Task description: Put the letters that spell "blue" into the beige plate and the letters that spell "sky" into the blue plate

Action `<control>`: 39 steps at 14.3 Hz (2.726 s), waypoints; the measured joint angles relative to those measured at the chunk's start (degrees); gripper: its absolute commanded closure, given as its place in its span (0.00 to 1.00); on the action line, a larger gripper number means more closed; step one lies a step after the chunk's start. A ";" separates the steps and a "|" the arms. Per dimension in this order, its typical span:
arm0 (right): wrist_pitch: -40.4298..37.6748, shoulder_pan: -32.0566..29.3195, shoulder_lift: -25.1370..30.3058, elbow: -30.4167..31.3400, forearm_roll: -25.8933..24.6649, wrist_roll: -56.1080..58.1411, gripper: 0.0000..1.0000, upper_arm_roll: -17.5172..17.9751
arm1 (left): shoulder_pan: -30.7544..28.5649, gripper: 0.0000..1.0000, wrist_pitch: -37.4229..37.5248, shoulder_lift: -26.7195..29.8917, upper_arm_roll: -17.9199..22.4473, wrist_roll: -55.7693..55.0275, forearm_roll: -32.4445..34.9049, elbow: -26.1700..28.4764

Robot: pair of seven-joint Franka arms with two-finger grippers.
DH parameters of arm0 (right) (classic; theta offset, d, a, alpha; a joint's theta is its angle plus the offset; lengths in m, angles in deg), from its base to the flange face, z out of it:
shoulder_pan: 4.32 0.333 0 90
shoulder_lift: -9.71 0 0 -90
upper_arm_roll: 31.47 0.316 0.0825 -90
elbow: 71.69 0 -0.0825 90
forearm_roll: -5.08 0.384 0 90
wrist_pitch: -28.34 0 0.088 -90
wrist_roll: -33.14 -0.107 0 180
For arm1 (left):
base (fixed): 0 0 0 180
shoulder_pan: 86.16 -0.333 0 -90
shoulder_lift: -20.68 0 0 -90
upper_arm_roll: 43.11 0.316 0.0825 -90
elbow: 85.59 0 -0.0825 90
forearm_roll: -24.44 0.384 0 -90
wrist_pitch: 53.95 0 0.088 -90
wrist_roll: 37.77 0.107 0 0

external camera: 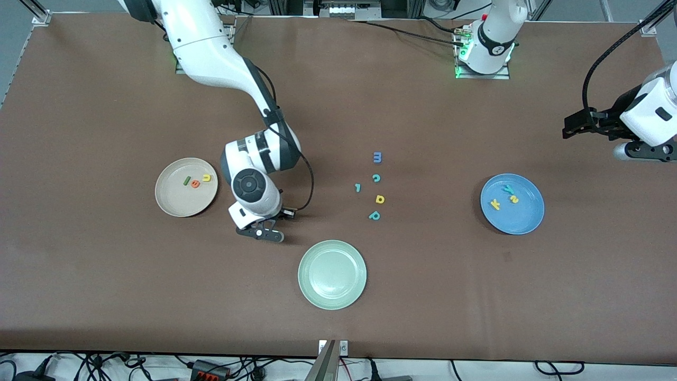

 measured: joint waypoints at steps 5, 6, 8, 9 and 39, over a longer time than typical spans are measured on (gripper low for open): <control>-11.58 -7.07 7.53 2.84 -0.04 12.92 0.80 -0.36 | 0.00 0.00 -0.01 0.00 0.00 0.00 0.00 0.00; -11.70 -8.30 8.62 4.87 -0.07 16.22 0.80 -0.78 | 0.00 0.00 -0.01 0.00 0.00 0.00 0.00 0.00; -11.71 -10.33 10.30 9.21 -0.09 23.40 0.80 -2.86 | 0.00 0.00 -0.02 0.00 0.00 0.00 0.00 0.00; -11.71 -11.00 10.95 11.24 -0.09 27.02 0.80 -4.42 | 0.00 0.00 -0.02 0.00 -0.01 0.00 0.00 -0.01; -25.95 -11.34 20.82 -3.67 -0.12 34.74 0.00 -16.68 | -5.48 0.00 0.44 -0.14 0.31 1.22 0.03 -3.17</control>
